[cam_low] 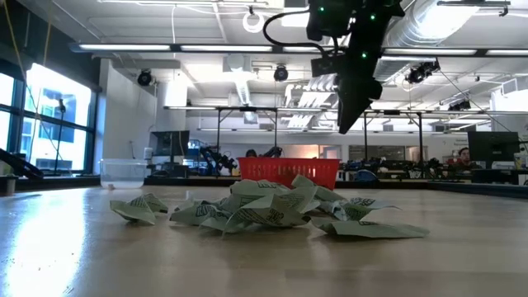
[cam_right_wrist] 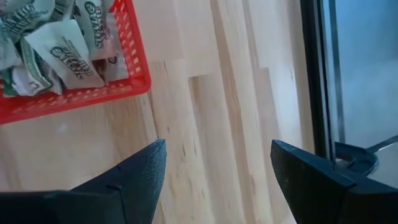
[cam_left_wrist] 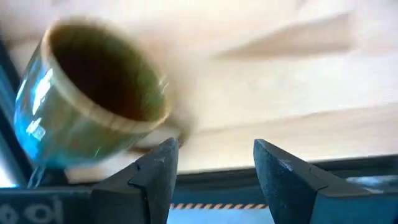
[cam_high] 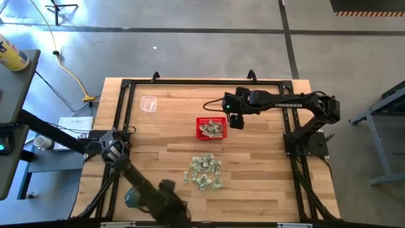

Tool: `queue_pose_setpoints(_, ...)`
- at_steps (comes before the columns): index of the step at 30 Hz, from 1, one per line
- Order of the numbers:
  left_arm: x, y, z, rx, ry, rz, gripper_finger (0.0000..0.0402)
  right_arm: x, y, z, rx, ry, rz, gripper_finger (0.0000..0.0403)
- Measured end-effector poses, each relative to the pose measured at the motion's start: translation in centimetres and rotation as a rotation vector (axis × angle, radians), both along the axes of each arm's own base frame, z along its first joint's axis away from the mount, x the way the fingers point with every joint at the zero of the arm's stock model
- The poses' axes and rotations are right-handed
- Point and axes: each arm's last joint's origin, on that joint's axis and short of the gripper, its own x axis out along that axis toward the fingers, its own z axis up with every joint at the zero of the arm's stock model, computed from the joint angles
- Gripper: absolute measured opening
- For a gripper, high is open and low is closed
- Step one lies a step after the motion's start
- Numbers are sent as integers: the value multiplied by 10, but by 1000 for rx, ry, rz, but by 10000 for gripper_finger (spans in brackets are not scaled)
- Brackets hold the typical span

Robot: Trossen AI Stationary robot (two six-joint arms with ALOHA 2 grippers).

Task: Pick and place items into bin
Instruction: Adjust the green mug

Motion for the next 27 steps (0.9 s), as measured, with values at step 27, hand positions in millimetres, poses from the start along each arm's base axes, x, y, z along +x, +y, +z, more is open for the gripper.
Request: queue_pose_setpoints(27, 11, 56, 11, -214, 156, -35, 157, 16, -1, 7, 20, -173, 99, 279)
